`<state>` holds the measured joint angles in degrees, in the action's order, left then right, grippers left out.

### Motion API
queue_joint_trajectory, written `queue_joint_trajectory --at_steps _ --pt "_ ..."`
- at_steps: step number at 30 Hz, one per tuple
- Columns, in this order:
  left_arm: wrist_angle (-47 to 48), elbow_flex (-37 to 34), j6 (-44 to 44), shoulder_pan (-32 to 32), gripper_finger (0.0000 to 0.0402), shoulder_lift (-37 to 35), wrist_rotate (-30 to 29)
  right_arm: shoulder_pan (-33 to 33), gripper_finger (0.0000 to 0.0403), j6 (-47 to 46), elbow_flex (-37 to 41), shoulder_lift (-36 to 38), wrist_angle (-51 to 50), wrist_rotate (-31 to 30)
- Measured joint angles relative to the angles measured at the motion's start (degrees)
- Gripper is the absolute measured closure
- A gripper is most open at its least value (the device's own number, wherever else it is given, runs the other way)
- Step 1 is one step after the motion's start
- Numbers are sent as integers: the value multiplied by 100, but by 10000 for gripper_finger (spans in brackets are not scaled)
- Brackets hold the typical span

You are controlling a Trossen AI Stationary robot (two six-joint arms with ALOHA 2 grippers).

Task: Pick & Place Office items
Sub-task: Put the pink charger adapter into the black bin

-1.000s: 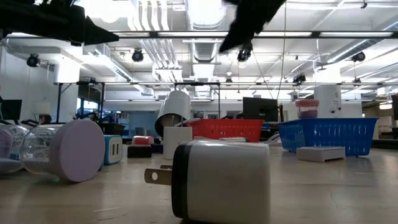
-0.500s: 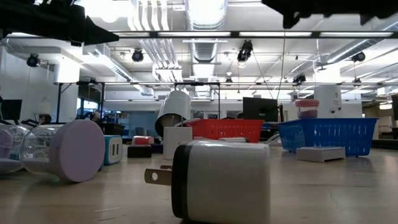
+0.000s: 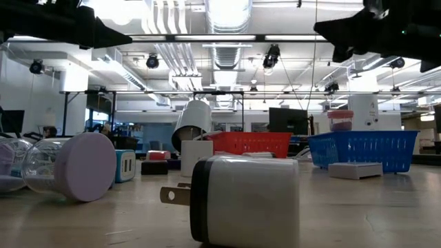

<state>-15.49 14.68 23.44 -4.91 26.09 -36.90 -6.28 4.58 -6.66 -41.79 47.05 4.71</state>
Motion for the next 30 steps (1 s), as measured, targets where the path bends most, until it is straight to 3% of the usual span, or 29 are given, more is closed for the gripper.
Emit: queue_joint_trajectory --at_steps 8,20,26,30 --pt "-13 0 -108 0 394 0 -1 0 394 -127 255 616 16 514" --pt "-11 0 -60 2 394 0 5 0 394 -165 606 1258 -9 531" --pt "9 -2 125 0 394 24 449 0 394 -251 606 1254 -9 533" --pt "-66 239 -697 2 395 176 364 0 394 -274 606 1254 -10 533"
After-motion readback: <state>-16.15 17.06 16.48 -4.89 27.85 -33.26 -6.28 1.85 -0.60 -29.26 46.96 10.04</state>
